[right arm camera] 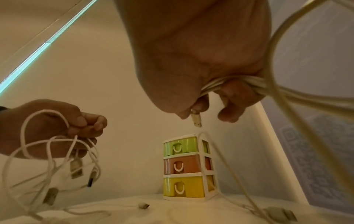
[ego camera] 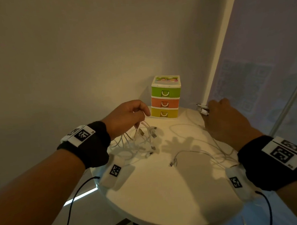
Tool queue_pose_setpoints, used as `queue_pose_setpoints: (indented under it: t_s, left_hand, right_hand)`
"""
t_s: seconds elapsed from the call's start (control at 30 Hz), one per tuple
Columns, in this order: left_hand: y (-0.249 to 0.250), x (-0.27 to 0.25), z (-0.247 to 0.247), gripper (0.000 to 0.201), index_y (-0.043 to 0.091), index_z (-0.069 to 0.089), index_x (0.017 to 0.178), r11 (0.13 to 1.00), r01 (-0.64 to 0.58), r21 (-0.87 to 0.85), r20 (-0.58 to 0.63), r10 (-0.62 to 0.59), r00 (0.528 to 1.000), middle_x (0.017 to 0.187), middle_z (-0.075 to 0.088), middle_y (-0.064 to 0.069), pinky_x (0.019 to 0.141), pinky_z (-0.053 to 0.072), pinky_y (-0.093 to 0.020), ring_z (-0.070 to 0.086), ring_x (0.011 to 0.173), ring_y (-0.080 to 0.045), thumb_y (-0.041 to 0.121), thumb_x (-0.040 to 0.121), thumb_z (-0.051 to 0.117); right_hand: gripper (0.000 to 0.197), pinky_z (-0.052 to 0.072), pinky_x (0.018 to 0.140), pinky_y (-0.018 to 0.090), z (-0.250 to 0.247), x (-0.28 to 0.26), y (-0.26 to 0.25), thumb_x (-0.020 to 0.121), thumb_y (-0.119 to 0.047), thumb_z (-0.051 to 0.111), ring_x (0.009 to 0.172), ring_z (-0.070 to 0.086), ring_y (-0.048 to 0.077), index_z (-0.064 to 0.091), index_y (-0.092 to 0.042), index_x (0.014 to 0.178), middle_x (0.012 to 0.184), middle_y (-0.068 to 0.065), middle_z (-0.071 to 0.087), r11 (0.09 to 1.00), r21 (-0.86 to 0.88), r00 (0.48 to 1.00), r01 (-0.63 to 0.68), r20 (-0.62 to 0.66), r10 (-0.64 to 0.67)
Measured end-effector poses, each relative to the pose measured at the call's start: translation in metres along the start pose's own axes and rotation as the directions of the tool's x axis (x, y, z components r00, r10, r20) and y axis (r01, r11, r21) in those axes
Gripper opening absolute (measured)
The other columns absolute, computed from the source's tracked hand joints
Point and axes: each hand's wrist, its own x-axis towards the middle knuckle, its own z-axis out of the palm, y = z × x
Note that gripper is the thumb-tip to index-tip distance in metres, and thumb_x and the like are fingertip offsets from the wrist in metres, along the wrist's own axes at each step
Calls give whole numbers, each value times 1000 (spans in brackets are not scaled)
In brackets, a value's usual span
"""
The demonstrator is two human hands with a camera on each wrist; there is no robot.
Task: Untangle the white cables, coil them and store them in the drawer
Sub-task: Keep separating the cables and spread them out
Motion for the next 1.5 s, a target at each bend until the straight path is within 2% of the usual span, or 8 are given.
queue_pose_setpoints:
  t_s: [0.13,0.27,0.57,0.7,0.97,1.13,1.33,1.5]
  left_hand:
    - [-7,-5,5,23,22,63,97,969,-49,242,181,5,984,73,58,-2,70,50,-18,59,70,-12,3,84,58]
    - [-12,-3,6,18,34,64,97,851,-35,525,269,-127,955,92,66,8,94,50,-39,63,90,-12,22,83,61]
    - [40,0,36,69,35,24,145,964,-127,233,310,51,949,145,38,3,91,47,-29,54,118,-17,55,86,54]
    - [44,1,46,58,24,28,144,922,-234,308,382,106,918,133,47,-2,82,51,-27,59,103,-18,45,94,50]
    - [50,-3,43,25,23,50,114,924,-171,342,400,22,916,104,61,3,69,49,-22,66,91,-16,40,100,39]
    - [46,-6,46,37,16,45,120,898,-211,387,399,43,916,116,60,-10,92,50,-49,60,105,-27,44,101,31]
    - [53,-11,51,34,2,45,109,883,-223,413,396,46,917,103,59,-21,82,51,-54,56,89,-39,32,96,35]
    - [55,-9,29,27,20,46,125,919,-117,376,361,-29,932,109,63,-1,82,52,-33,63,91,-13,29,99,44]
  right_hand:
    - [29,47,53,37,-4,1,-4,97,-32,45,55,51,23,42,-19,71,63,1,50,991,136,994,-16,107,2]
    - [31,44,69,34,-17,-1,-19,97,-43,42,74,56,23,49,-22,75,80,2,57,950,293,946,-112,325,12]
    - [26,42,57,28,-27,-17,-44,95,-47,44,66,52,10,44,-31,73,73,-9,54,933,343,928,110,300,-219]
    - [20,51,68,39,-26,-20,-48,93,-38,48,73,59,20,56,-21,88,83,0,64,916,339,923,214,237,-303]
    - [17,38,57,20,-30,-19,-55,96,-36,45,65,52,7,56,-26,88,76,-9,57,912,358,919,200,253,-301]
    - [25,45,63,28,-33,-17,-57,94,-40,50,74,59,17,56,-16,96,88,2,65,918,352,922,184,262,-285]
    - [42,50,71,25,-32,-22,-69,88,-31,65,83,62,16,50,-7,119,103,4,65,881,416,903,224,251,-348]
    - [27,42,59,27,-29,-23,-62,96,-42,46,69,56,16,52,-17,93,77,-3,56,937,268,909,223,290,-299]
